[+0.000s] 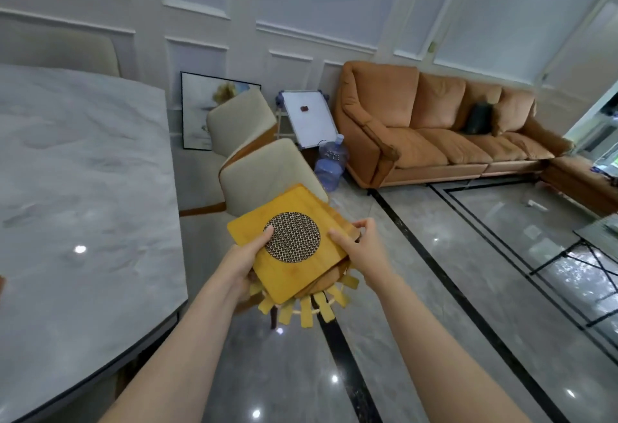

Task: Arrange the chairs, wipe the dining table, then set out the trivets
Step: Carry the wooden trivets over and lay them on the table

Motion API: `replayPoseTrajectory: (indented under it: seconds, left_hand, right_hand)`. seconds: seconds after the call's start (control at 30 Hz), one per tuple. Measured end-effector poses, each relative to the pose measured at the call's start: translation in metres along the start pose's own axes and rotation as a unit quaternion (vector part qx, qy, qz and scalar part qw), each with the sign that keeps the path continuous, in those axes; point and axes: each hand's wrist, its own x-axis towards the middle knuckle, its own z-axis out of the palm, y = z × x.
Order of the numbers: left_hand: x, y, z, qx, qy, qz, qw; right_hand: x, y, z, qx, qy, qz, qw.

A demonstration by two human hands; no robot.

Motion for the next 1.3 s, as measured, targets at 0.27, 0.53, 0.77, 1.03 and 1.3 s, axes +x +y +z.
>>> replayPoseTrajectory:
  seconds: [0.27, 0.53, 0.77, 1.03, 1.3]
  left_hand:
    - [0.095, 0.039, 0.087, -0.006, -0.033, -0.026, 0.999]
    - [0.198, 0.026, 0.212, -0.051, 0.014, -0.008, 0.999]
    - [0.281, 0.023, 0.303, -0.078, 0.049, 0.053, 0.994]
    - [0.358, 0.051, 0.330, -0.138, 0.123, 0.064, 0.981]
    - [0.433, 0.115, 0.313, -0.164, 0.138, 0.102, 0.971]
  right_hand:
    - [0.121, -0.016, -0.052, 0.033, 0.032, 0.032, 0.998]
    - [0.244, -0.002, -0.126, -0.123, 0.085, -0.110, 0.983]
    - [0.362, -0.001, -0.187, -0.286, 0.057, -0.114, 0.950]
    - [0.489, -0.034, -0.184, -0.311, -0.111, -0.062, 0.942]
    - [0.590, -0.076, -0.125, -0.164, -0.177, -0.114, 0.964]
